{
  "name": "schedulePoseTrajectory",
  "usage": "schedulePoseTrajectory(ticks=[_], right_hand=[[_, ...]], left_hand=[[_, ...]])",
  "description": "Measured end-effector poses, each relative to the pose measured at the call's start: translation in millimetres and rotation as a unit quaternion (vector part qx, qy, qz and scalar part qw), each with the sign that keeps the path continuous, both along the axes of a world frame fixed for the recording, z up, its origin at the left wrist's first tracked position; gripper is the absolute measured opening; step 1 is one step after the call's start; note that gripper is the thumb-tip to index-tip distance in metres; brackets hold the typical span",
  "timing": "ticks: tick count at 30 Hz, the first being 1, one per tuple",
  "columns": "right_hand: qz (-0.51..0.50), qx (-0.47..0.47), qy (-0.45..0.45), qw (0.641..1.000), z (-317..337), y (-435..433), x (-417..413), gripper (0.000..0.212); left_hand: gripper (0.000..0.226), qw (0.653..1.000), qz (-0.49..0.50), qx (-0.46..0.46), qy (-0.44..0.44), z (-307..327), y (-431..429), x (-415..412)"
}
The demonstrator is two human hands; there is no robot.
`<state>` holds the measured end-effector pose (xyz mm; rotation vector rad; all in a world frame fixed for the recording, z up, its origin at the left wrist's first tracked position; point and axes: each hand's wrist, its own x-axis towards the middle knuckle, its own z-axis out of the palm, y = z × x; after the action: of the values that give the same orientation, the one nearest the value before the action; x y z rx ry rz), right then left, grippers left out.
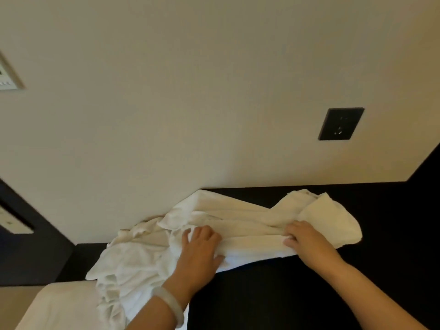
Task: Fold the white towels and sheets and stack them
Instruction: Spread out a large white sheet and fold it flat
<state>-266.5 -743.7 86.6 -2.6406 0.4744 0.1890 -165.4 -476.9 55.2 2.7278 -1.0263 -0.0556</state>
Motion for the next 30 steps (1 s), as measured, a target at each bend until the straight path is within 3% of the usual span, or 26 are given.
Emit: schedulePoseTrajectory(ticks=[2, 4, 6, 9, 11, 14, 17, 19, 21, 23, 27, 30], right_hand=[[-0.079, 0.011, -0.019, 0.997, 9.8, -21.6, -4.4, 0.006], [-0.184, 0.007, -0.100, 0.978, 26.1, -54.3, -17.9, 0.007], [-0.274, -0.024, -0.159, 0.948, 46.4, -93.5, -34.9, 0.010], [-0.350, -0.045, -0.139, 0.925, 63.0, -139.5, -51.7, 0.010], [-0.340, -0.049, -0.091, 0.935, 61.7, -146.6, -48.6, 0.007], [-0.216, -0.054, -0.111, 0.969, 57.1, -119.0, -23.3, 0.031], [0.037, 0.014, -0.116, 0.992, 48.0, -55.8, 7.2, 0.044], [0.226, 0.026, -0.072, 0.971, 35.0, -19.3, 19.9, 0.062], [0.352, -0.017, -0.052, 0.934, 24.8, -1.9, 30.5, 0.074], [0.365, -0.027, -0.049, 0.929, 22.7, -5.4, 39.4, 0.068], [0.324, -0.083, -0.028, 0.942, 32.4, -55.4, 47.7, 0.013], [0.299, -0.076, -0.015, 0.951, 34.4, -96.5, 47.8, 0.034]], left_hand=[[0.042, 0.999, 0.025, 0.021, -0.002, -0.2, 12.5, 18.2], [0.037, 0.998, 0.049, 0.034, 0.007, 2.4, 21.8, 33.0], [0.021, 0.997, 0.054, -0.031, 0.054, 6.6, 26.8, 39.4], [0.011, 0.979, 0.053, -0.152, 0.123, 12.7, 17.3, 30.4], [0.030, 0.982, 0.029, -0.130, 0.137, 9.7, 5.8, 21.4], [0.038, 0.985, 0.075, -0.093, 0.124, 0.8, -19.3, 4.9], [0.015, 0.978, 0.167, -0.096, 0.083, 5.2, -46.4, -8.4], [0.017, 0.972, 0.173, -0.132, 0.084, 8.6, -62.3, -14.0], [0.016, 0.964, 0.153, -0.197, 0.092, 14.5, -75.3, -22.4], [0.011, 0.946, 0.146, -0.260, 0.128, 24.7, -82.3, -31.9], [0.011, 0.923, 0.141, -0.312, 0.177, 44.0, -92.3, -42.5], [0.013, 0.912, 0.157, -0.350, 0.143, 65.8, -112.1, -38.2]])
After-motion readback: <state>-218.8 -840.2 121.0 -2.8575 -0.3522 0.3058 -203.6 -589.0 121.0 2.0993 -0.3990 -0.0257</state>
